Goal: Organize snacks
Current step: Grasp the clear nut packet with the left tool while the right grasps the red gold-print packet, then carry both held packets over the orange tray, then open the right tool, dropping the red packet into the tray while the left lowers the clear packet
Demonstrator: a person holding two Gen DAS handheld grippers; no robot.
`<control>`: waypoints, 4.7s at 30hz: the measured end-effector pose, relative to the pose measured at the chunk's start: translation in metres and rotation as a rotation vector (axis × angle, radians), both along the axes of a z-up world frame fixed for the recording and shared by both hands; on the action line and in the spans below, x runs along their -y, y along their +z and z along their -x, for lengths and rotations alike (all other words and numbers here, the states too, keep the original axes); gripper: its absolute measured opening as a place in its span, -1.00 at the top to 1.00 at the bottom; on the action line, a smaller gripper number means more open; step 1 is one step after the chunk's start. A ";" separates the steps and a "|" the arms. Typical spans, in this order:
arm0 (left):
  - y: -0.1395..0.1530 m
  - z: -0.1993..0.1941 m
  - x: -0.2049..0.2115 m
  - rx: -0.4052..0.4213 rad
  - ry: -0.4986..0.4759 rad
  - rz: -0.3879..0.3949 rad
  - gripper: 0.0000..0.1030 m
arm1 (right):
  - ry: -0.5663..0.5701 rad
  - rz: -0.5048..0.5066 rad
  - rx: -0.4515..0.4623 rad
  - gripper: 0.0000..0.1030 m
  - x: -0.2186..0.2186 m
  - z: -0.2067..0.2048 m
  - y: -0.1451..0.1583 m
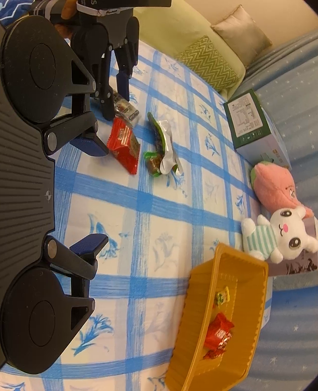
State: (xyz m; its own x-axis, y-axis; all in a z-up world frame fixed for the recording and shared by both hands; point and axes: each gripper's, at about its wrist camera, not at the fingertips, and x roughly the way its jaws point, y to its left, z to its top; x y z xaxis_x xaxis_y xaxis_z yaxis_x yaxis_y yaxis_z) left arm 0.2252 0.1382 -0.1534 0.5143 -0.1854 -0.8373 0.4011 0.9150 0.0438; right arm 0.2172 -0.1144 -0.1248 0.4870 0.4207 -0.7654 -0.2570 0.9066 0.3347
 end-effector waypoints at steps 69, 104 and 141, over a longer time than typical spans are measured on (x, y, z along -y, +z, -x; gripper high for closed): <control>0.092 0.027 0.057 0.130 0.060 0.138 0.32 | -0.084 -0.025 0.019 0.53 0.095 0.018 0.029; 0.132 -0.125 0.260 0.219 -0.124 0.138 0.32 | -0.268 0.049 0.207 0.53 0.245 -0.118 0.070; 0.091 -0.168 0.279 0.127 -0.095 0.113 0.32 | -0.243 0.074 0.170 0.08 0.246 -0.175 0.024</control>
